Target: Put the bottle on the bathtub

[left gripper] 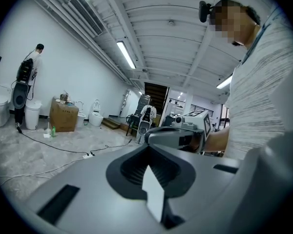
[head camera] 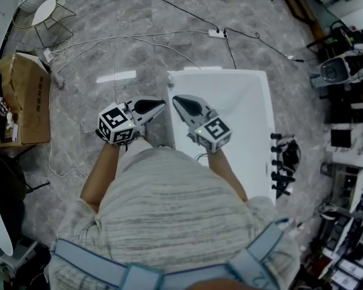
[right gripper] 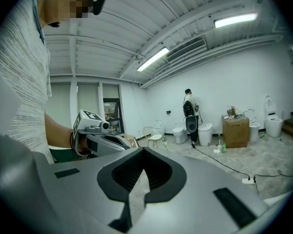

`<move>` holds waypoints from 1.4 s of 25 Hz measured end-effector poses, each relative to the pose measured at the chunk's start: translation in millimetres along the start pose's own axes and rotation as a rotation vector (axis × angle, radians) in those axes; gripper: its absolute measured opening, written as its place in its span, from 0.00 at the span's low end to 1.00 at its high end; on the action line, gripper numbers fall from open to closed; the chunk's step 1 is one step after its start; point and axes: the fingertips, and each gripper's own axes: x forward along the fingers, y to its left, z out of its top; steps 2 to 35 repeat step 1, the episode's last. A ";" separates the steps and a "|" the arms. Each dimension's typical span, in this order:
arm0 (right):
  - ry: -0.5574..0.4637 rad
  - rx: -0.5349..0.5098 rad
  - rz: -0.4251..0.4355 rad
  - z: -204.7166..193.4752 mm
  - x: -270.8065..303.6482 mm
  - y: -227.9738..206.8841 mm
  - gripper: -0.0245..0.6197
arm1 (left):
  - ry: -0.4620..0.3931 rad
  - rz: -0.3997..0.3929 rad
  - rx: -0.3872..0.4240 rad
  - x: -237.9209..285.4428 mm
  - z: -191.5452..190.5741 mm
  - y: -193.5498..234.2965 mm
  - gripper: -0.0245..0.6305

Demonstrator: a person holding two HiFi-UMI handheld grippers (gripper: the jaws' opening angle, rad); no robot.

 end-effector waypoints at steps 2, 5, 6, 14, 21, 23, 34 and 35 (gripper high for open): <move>0.004 0.003 0.005 -0.1 0.7 2.5 0.04 | 0.000 -0.001 -0.003 -1.3 -1.2 -1.0 0.04; 0.004 0.003 0.005 -0.1 0.7 2.5 0.04 | 0.000 -0.001 -0.003 -1.3 -1.2 -1.0 0.04; 0.004 0.003 0.005 -0.1 0.7 2.5 0.04 | 0.000 -0.001 -0.003 -1.3 -1.2 -1.0 0.04; 0.004 0.003 0.005 -0.1 0.7 2.5 0.04 | 0.000 -0.001 -0.003 -1.3 -1.2 -1.0 0.04; 0.004 0.003 0.005 -0.1 0.7 2.5 0.04 | 0.000 -0.001 -0.003 -1.3 -1.2 -1.0 0.04; 0.004 0.003 0.005 -0.1 0.7 2.5 0.04 | 0.000 -0.001 -0.003 -1.3 -1.2 -1.0 0.04; 0.004 0.003 0.005 -0.1 0.7 2.5 0.04 | 0.000 -0.001 -0.003 -1.3 -1.2 -1.0 0.04; 0.004 0.003 0.005 -0.1 0.7 2.5 0.04 | 0.000 -0.001 -0.003 -1.3 -1.2 -1.0 0.04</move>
